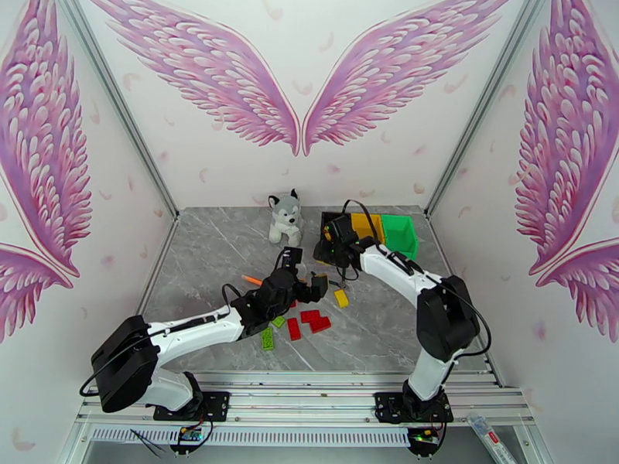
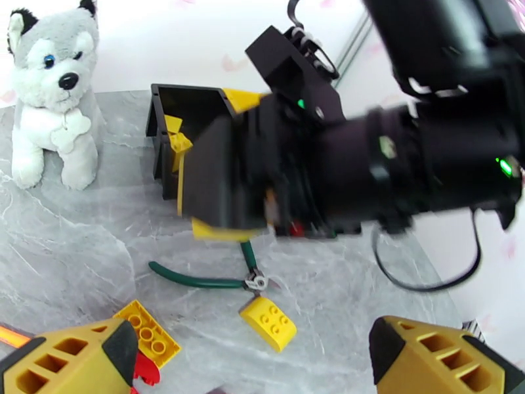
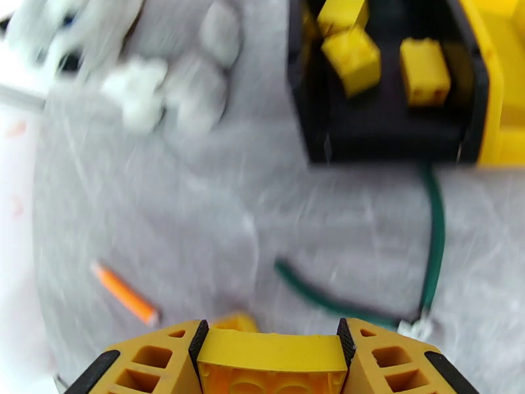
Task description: Sort the legos into containers by color
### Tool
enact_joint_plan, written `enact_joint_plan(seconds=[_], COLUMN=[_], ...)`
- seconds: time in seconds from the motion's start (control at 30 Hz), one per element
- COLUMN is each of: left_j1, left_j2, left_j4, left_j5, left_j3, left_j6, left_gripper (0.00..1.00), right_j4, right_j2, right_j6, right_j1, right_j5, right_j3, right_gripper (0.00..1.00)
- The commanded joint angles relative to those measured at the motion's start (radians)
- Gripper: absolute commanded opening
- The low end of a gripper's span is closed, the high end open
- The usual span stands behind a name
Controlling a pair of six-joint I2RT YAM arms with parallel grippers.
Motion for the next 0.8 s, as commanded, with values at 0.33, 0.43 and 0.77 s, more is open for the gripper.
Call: enact_joint_plan(seconds=[0.33, 0.43, 0.77], left_j1=[0.101, 0.103, 0.201], left_j2=[0.087, 0.112, 0.189], left_j4=[0.080, 0.092, 0.087], left_j5=[0.046, 0.067, 0.161], left_j3=[-0.008, 0.002, 0.021], left_j6=[0.047, 0.047, 0.016], left_gripper=[0.99, 0.99, 0.99], right_j4=[0.075, 0.079, 0.108], right_j2=[0.240, 0.225, 0.219], right_j6=[0.002, -0.007, -0.031], right_j1=[-0.113, -0.119, -0.146], right_j5=[-0.017, -0.013, 0.041], right_j3=[0.207, 0.220, 0.250], right_gripper=[0.47, 0.48, 0.56])
